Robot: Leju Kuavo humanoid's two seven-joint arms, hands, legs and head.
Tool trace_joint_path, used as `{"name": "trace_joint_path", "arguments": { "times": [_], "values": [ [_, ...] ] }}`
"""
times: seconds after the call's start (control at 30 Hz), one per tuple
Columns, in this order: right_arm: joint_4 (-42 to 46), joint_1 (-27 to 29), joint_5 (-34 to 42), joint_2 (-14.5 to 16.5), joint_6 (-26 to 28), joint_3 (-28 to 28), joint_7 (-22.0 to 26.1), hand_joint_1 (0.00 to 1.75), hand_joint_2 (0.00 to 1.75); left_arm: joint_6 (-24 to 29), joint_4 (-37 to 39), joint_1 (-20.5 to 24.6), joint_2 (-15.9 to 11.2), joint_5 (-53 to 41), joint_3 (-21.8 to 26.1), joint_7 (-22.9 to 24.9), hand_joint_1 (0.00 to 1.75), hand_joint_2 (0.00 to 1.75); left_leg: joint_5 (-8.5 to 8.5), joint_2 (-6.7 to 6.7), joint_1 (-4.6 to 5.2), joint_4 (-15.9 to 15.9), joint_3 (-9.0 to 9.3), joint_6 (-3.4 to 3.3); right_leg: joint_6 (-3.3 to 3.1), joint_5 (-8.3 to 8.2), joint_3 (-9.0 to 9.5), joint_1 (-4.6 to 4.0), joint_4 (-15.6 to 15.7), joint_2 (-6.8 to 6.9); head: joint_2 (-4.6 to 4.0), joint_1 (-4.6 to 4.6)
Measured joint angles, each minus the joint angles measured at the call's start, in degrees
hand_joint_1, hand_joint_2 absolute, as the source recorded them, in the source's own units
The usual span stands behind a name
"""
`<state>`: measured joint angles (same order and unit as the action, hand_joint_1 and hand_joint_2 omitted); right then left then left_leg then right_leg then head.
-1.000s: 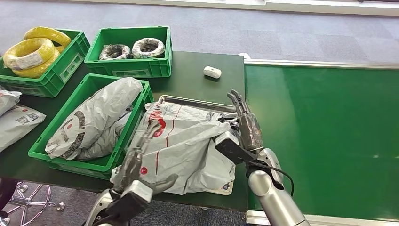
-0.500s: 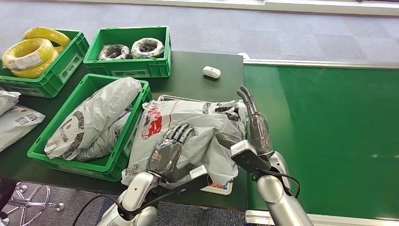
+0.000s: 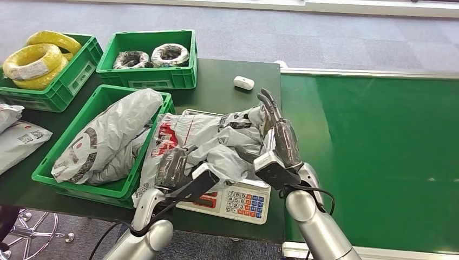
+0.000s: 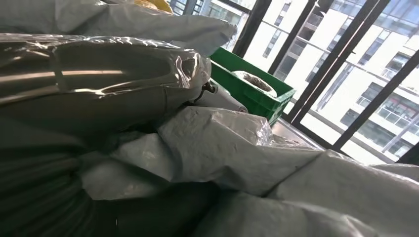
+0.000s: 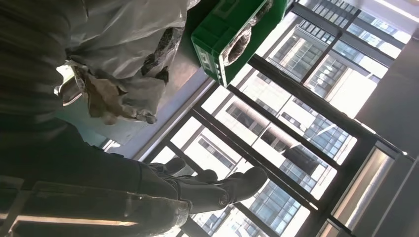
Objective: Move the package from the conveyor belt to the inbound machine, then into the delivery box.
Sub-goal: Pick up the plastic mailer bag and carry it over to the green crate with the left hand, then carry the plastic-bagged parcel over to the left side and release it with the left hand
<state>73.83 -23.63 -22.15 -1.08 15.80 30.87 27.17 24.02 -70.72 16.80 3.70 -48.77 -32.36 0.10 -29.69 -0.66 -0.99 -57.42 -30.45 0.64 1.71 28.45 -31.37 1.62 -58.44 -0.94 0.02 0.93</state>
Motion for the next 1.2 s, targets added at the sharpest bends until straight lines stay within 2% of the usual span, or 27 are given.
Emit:
{"name": "trace_joint_path", "arguments": {
  "times": [0.17,0.33,0.5,0.6,0.73,0.87,0.97,1.03,1.1,1.2],
  "values": [
    [-1.3,-0.9,0.3,0.4,0.1,0.8,0.0,0.00,1.75,0.5,-2.4,-1.2,-0.3,2.3,1.9,-1.0,1.75,1.75,0.00,-0.01,0.00,0.0,-0.03,0.00,0.00,0.00,-0.01,0.00,0.0,0.00,0.00,0.00],
    [-2.5,-1.6,1.1,0.5,1.7,1.0,-0.1,0.00,1.75,3.3,-9.6,-3.9,-1.1,9.8,4.5,-5.7,1.75,1.75,0.00,0.00,0.00,0.0,-0.05,0.00,0.00,0.00,-0.06,0.00,0.0,0.00,0.00,0.01],
    [-3.0,-1.5,1.1,0.1,3.5,1.1,-0.4,0.00,1.75,11.1,-21.3,-6.5,-2.7,16.2,8.0,-14.7,1.75,1.75,0.00,0.00,-0.04,0.0,-0.09,0.00,0.00,0.00,-0.11,-0.04,0.0,-0.01,0.00,0.01],
    [-3.1,-1.0,1.1,-0.5,4.6,1.0,-0.5,0.00,1.75,14.8,-29.7,-7.7,-3.5,20.1,10.6,-22.8,1.75,1.75,0.00,0.01,-0.06,0.0,-0.10,0.00,0.00,0.00,-0.11,-0.05,0.0,-0.01,0.00,0.00],
    [-3.2,0.0,1.1,-1.6,5.6,0.9,-0.3,0.00,1.75,15.5,-41.2,-9.4,-3.5,22.8,15.1,-33.4,1.74,1.75,0.00,0.01,-0.05,0.0,-0.12,0.00,0.00,0.01,-0.11,-0.05,0.0,-0.01,0.00,-0.01],
    [-3.2,1.2,0.8,-2.8,6.6,0.7,0.1,0.00,1.75,15.5,-50.7,-10.6,-2.2,23.2,20.2,-39.2,1.74,1.75,0.00,0.01,-0.05,0.0,-0.11,0.00,0.00,0.01,-0.11,-0.05,0.0,0.00,0.00,-0.01],
    [-2.4,2.7,-0.4,-3.5,7.2,0.5,0.3,0.00,1.75,15.5,-55.0,-11.1,-0.6,22.1,24.0,-39.6,1.72,1.75,0.00,0.00,-0.05,0.0,-0.09,0.00,0.00,0.01,-0.11,-0.05,0.0,0.01,0.00,0.00],
    [-1.3,3.9,-1.5,-3.9,7.2,0.5,0.2,0.00,1.75,15.5,-55.7,-10.9,0.0,20.6,26.0,-38.0,1.70,1.75,0.00,0.00,-0.05,0.0,-0.07,0.01,-0.01,0.01,-0.11,-0.05,0.0,0.01,0.00,-0.01],
    [0.0,5.1,-2.6,-4.2,7.2,0.4,0.0,0.00,1.75,15.4,-54.9,-10.1,0.2,17.8,27.2,-33.4,1.66,1.75,0.01,-0.01,-0.05,0.0,-0.05,0.02,-0.01,0.00,-0.11,-0.05,0.0,0.02,0.00,0.01],
    [1.7,6.2,-4.0,-4.5,6.5,0.1,0.0,0.00,1.75,15.2,-49.9,-6.9,-1.2,13.2,27.6,-22.9,1.63,1.75,0.09,-0.04,-0.05,0.0,-0.04,0.09,-0.05,-0.04,-0.08,-0.05,0.0,0.05,0.00,0.00]
  ]
}}
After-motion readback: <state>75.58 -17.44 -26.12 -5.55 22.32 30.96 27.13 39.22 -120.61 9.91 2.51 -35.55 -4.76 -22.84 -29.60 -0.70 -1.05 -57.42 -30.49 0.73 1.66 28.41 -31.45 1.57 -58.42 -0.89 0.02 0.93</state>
